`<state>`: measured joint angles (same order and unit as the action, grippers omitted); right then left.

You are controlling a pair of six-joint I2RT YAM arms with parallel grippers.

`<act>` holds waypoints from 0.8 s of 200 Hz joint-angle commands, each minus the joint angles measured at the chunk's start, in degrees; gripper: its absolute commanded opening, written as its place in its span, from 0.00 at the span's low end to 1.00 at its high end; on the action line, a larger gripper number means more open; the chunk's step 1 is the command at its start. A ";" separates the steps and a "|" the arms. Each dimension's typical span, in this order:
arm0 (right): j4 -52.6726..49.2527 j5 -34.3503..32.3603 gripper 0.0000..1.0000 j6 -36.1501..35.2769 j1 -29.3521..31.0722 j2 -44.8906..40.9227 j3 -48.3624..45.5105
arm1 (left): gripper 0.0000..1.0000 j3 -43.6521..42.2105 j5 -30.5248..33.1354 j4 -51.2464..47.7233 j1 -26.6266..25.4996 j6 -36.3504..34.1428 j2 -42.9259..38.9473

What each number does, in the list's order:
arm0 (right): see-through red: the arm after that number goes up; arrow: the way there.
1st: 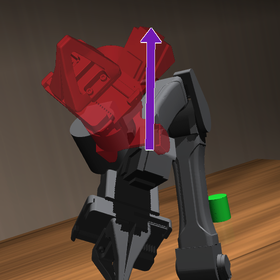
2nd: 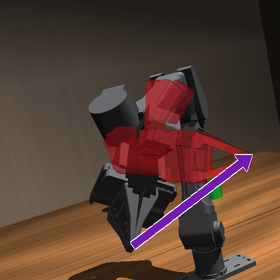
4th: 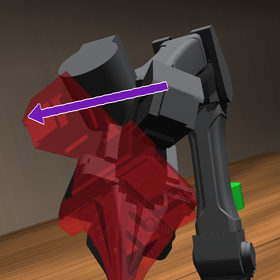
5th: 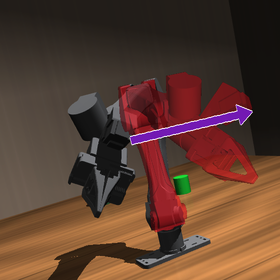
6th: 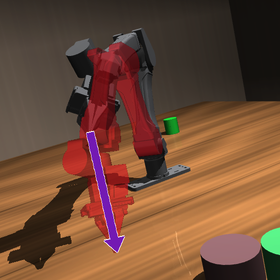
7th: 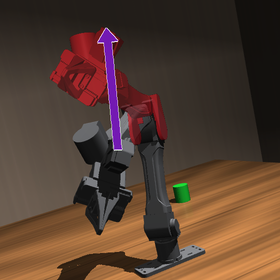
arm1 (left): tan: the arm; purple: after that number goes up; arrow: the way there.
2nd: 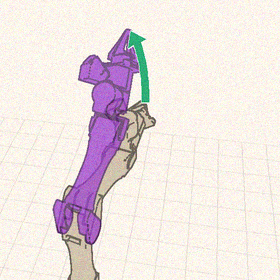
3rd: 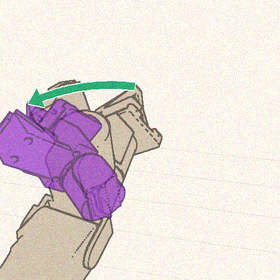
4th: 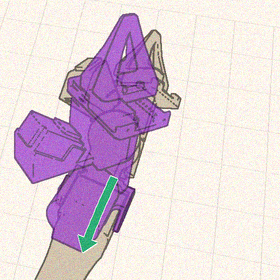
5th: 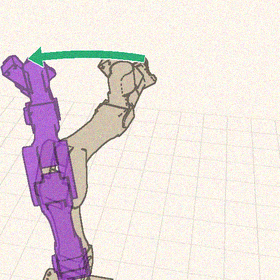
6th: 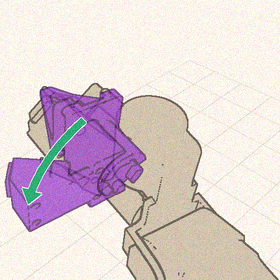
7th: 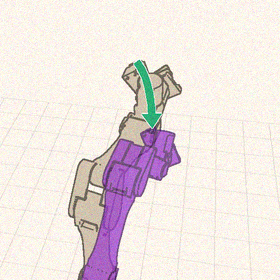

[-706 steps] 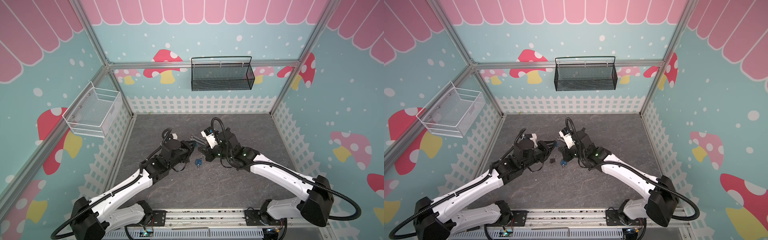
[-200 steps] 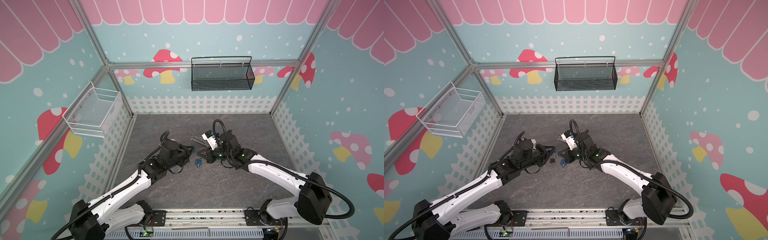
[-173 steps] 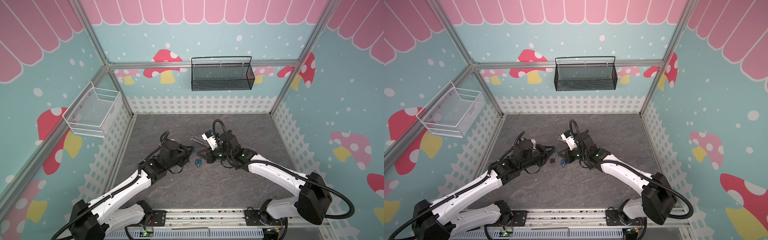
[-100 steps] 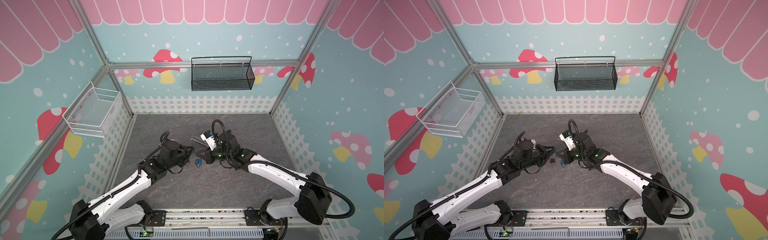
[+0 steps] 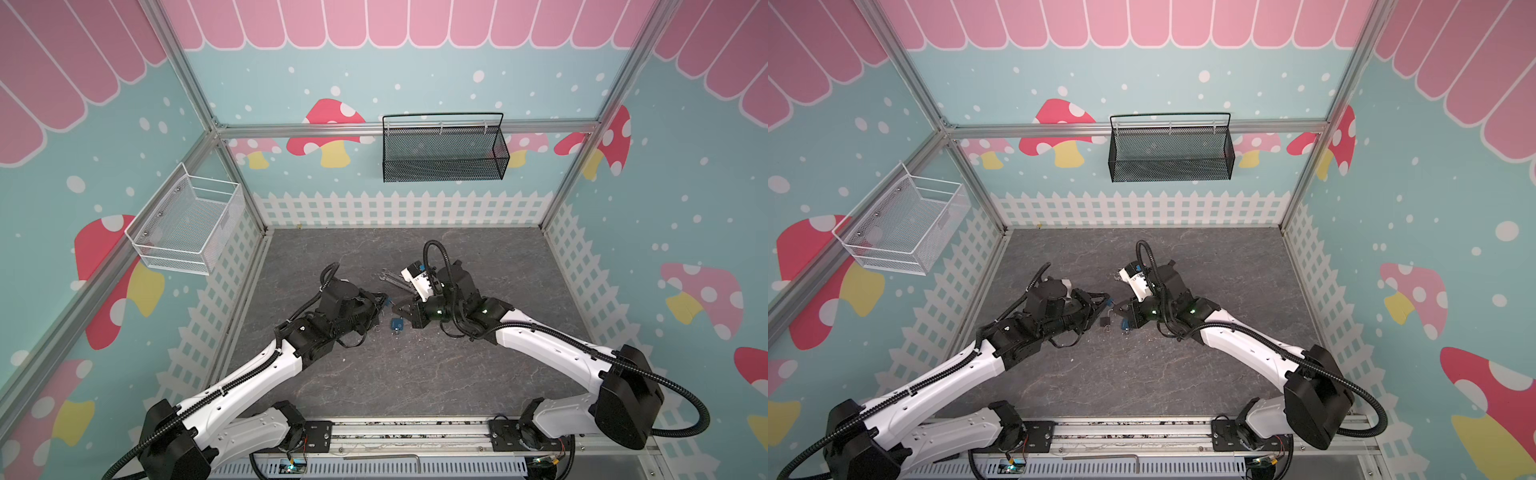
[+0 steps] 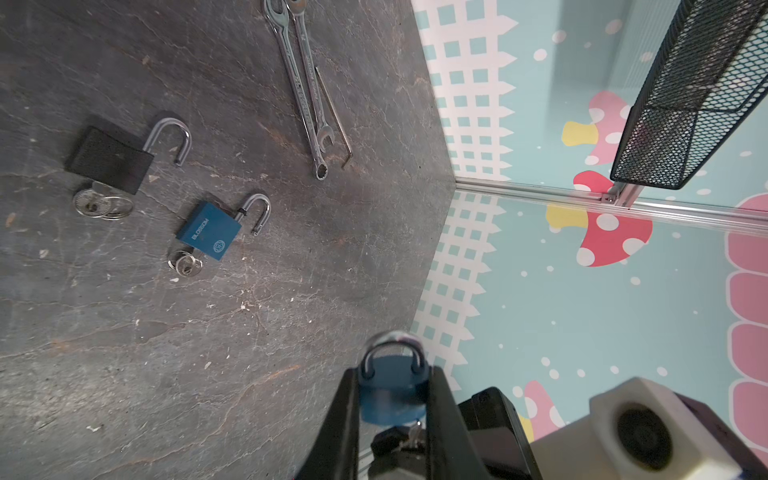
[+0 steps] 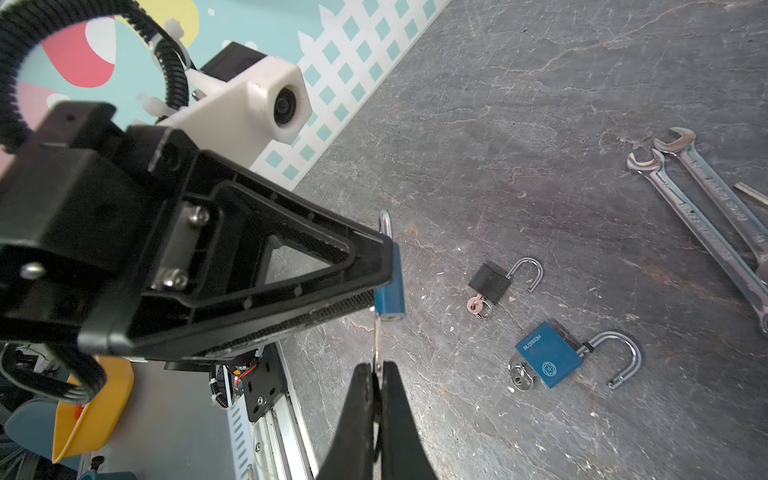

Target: Unlock with the key

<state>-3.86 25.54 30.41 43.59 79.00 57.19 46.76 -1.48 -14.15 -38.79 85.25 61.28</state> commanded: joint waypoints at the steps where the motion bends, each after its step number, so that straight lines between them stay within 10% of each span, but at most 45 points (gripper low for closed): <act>1: -1.63 0.06 0.00 -0.98 0.00 -0.07 0.73 | 0.00 0.08 1.35 0.33 0.11 0.13 -1.14; 160: -0.32 1.50 0.00 -0.88 0.00 1.93 2.49 | 0.00 0.26 -0.18 1.77 0.11 0.28 -0.44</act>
<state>-5.08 26.55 30.22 43.57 79.72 58.13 46.76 -1.17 -13.87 -38.79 85.27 61.25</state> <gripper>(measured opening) 0.052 0.194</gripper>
